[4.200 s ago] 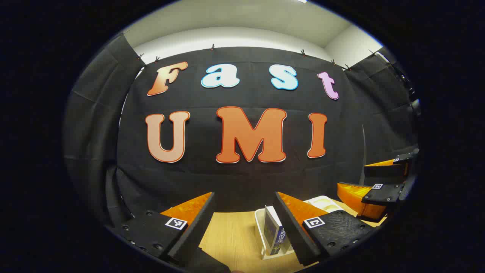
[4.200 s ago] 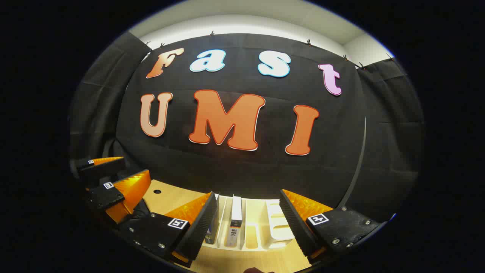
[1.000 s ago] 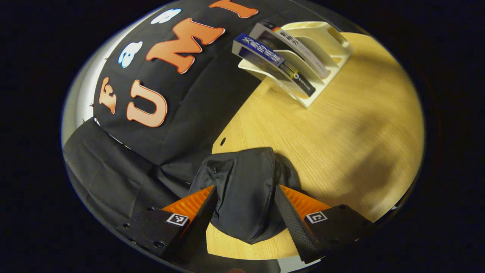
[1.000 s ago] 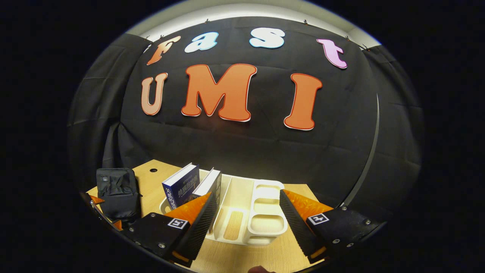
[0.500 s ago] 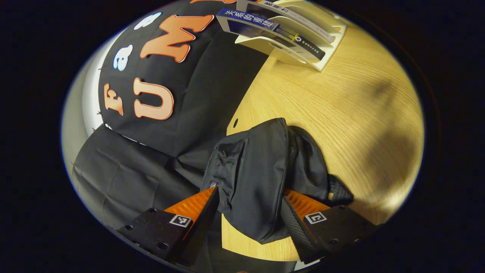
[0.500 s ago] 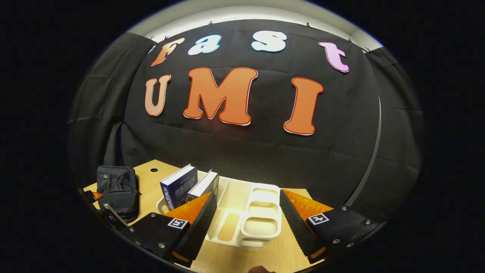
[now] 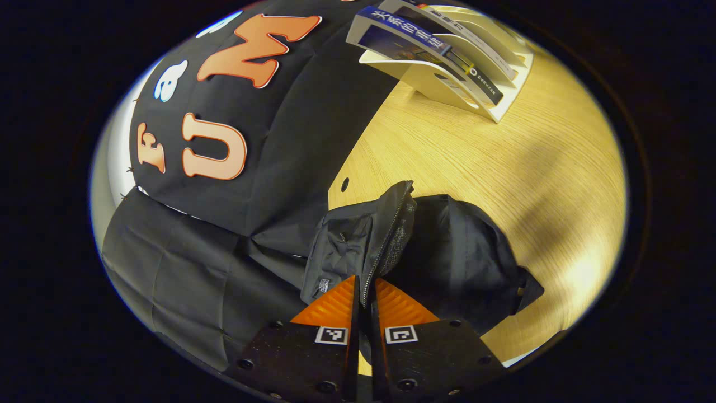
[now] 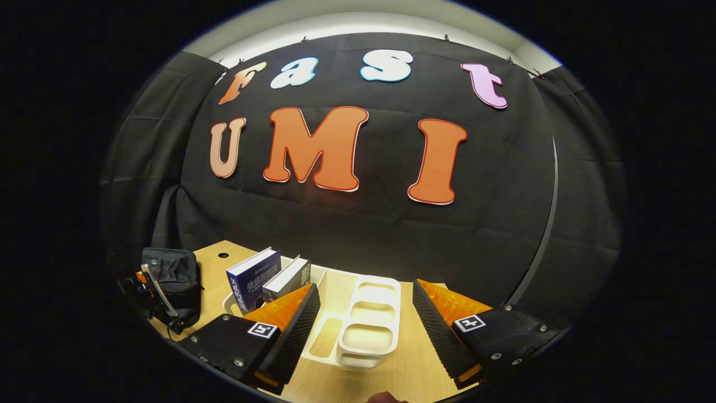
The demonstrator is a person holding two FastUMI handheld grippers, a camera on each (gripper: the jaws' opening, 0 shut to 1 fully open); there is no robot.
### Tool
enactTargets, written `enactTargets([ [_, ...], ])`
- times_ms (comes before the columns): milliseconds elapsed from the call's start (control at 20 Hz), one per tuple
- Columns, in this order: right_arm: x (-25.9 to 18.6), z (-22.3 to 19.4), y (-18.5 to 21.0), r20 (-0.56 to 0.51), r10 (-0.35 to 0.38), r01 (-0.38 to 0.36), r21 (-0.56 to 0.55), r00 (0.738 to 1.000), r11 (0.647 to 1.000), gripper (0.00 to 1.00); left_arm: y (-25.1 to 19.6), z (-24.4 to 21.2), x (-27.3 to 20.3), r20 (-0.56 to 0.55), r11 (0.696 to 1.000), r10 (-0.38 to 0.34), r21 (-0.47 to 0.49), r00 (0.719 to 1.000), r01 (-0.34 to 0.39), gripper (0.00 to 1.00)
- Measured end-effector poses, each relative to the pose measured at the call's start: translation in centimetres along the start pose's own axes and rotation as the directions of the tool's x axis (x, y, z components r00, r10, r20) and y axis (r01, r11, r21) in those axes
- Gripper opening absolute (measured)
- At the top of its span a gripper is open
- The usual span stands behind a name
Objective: Open the schoolbag, grab two books from the bookshelf and put them into the schoolbag.
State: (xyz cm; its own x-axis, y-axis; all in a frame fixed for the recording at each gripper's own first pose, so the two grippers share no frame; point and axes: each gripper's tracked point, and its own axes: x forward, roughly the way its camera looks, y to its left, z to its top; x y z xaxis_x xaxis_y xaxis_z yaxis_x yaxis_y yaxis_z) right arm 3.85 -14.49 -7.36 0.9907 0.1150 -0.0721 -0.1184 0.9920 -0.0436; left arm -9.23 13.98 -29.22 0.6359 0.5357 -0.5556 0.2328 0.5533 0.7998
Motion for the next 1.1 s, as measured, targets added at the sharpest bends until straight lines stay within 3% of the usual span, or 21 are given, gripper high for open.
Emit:
enactTargets([
  [100, 0.0, 0.1, 0.2, -0.008, 0.004, -0.005, -0.006, 1.0, 1.0, 0.98, 0.8, 0.5, -0.2, -0.002, 0.998, -0.058, -0.018, 0.998, 0.058, 0.07],
  [150, 0.0, 0.3, 0.3, -0.014, 0.011, -0.011, -0.006, 1.0, 1.0, 0.98, 1.1, 0.7, -0.2, -0.008, 0.995, -0.097, -0.035, 0.995, 0.097, 0.18],
  [200, 0.0, 0.4, 0.7, -0.02, 0.015, -0.015, -0.006, 1.0, 1.0, 0.99, 1.5, 1.1, 0.0, 0.003, 0.99, -0.132, -0.054, 0.991, 0.132, 0.06],
  [450, 0.6, 1.7, 4.3, -0.083, 0.016, -0.017, -0.01, 0.996, 1.0, 0.98, 4.6, 3.0, -0.3, 0.081, 0.948, -0.285, -0.123, 0.955, 0.293, 0.05],
  [700, 2.4, 4.4, 9.2, -0.183, -0.008, 0.002, -0.033, 0.983, 0.999, 0.98, 7.9, 3.8, 0.2, 0.161, 0.858, -0.484, -0.108, 0.86, 0.503, 0.04],
  [950, 3.7, 6.5, 14.9, -0.337, -0.001, 0.006, 0.014, 0.942, 1.0, 0.99, 11.4, 3.4, 0.7, 0.228, 0.769, -0.611, -0.061, 0.758, 0.637, 0.04],
  [1100, 4.6, 8.8, 17.8, -0.395, 0.032, -0.036, -0.002, 0.918, 0.999, 0.99, 13.7, 3.3, 0.7, 0.255, 0.722, -0.66, -0.047, 0.707, 0.691, 0.04],
])
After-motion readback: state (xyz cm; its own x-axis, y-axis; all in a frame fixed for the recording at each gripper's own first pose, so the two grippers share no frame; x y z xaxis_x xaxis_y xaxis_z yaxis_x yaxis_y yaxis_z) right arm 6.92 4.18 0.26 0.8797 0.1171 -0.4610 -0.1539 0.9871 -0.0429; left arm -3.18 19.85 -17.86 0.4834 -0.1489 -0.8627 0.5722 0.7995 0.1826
